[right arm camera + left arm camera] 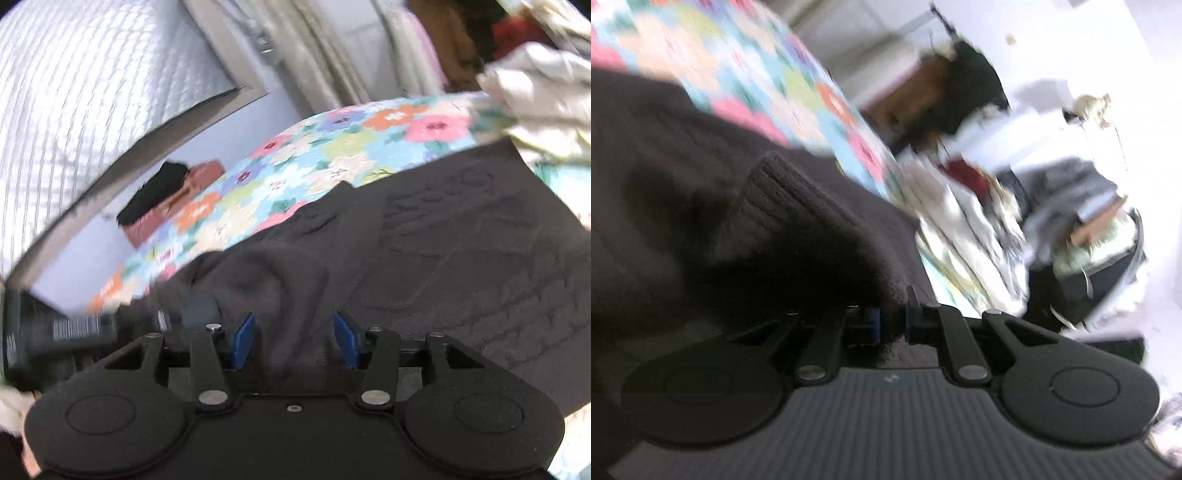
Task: Fold clothes
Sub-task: 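Lay the sleeve flat on the sweater with the left tool and release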
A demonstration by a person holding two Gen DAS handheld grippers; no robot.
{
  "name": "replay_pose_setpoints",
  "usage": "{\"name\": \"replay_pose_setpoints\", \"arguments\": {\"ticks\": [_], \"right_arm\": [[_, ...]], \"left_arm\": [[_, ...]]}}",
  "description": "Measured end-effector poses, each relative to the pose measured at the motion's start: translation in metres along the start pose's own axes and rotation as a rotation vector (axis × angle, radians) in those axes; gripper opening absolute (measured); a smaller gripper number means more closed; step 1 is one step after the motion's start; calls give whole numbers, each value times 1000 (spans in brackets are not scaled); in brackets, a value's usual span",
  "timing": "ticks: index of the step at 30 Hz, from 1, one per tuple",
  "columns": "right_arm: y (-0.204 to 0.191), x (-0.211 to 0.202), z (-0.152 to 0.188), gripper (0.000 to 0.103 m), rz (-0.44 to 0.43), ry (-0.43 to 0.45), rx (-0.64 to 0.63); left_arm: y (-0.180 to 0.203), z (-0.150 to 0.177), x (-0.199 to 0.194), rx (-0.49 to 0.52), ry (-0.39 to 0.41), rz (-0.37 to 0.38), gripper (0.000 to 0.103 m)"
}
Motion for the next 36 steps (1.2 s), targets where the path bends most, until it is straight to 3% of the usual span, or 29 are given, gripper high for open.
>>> {"name": "replay_pose_setpoints", "arguments": {"ticks": [3,8,10,12,15,18,23,25,27,29,33,36], "right_arm": [[11,-5,-2,54,30,6,13],[19,-23,2,56,99,-78,3],[19,-35,1,66,80,-103,-59],[21,-37,0,68,67,-143,-104],[29,-30,-4,68,13,-150,-92],[29,-21,5,68,-73,-154,-18],[23,-19,13,68,-113,-140,-4],[28,-26,6,68,-96,-100,0],[42,-38,0,68,-31,-52,16],[46,-42,-2,69,-9,-39,11],[34,-36,4,69,-55,-75,-45],[25,-32,8,69,-89,-102,-88]], "left_arm": [[16,27,25,105,-95,-38,11],[42,65,54,274,-191,-77,11],[47,74,62,361,-229,-118,11],[50,80,67,436,-259,-166,11],[50,81,59,446,-264,-185,14],[56,77,50,468,-226,-200,17],[84,65,34,609,-24,-185,17],[95,66,30,656,38,-162,28],[103,74,31,722,49,-149,42],[106,83,35,772,30,-157,44],[96,91,50,739,-64,-176,46],[75,86,59,543,-147,-151,57]]}}
Point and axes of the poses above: each gripper's, at about its wrist camera, not at the fingertips, and x roughly the way its jaws point, y to its right, z to its underside, the point moved 7 cm from there along x, roughly the way its jaws point, and after that the axes turned 4 degrees about -z, right-handed, at the moved point
